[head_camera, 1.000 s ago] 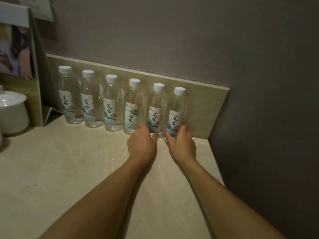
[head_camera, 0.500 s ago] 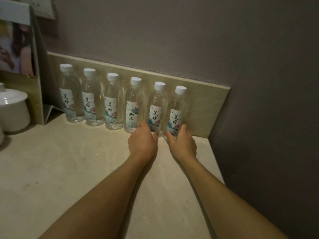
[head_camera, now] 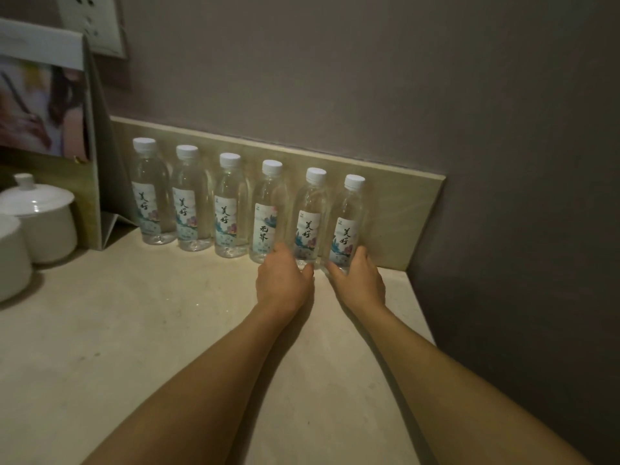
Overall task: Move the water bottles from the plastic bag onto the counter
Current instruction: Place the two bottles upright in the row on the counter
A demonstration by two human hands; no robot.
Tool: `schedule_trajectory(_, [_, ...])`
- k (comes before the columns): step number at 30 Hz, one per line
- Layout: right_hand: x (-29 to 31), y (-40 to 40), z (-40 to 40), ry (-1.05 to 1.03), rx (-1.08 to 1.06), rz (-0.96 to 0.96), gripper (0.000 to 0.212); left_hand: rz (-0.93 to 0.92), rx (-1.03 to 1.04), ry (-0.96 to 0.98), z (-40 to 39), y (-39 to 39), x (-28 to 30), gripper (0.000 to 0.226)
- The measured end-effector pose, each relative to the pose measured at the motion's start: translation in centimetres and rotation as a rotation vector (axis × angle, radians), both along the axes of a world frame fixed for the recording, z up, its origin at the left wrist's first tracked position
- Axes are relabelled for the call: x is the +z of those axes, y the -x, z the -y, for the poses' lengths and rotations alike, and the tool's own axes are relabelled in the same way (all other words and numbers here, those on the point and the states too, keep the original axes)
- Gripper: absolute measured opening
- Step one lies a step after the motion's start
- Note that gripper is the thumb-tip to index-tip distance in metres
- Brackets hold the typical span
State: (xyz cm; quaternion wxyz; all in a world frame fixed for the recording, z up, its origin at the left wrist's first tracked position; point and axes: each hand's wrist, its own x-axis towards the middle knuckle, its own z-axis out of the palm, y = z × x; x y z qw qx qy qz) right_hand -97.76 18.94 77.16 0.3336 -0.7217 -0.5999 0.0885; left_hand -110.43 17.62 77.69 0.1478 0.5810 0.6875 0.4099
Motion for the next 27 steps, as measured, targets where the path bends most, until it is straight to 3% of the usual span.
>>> schedule_trajectory(6, [0.2,0.2,0.2,0.023,-0.014,-0.004,0.047,0.038,-0.039,-0.054,0.8,0.5,-0.1,0.043])
schedule_trajectory(11, [0.6,0.3,0.3,0.021,-0.004,-0.086,0.059,0.027,-0.089,-0.073,1.1,0.6,0.1,0.028])
schedule_trajectory(20, [2.8,-2.2,2.8,-0.122,0.017,-0.152,0.069,0.044,-0.224,-0.120,2.0,-2.7,2.1,0.030])
schedule_trajectory(27, [5.8,-8.8,6.3,-0.299,-0.051,-0.197,0.046,0.035,-0.314,-0.188,3.9,-9.7,4.9,0.030])
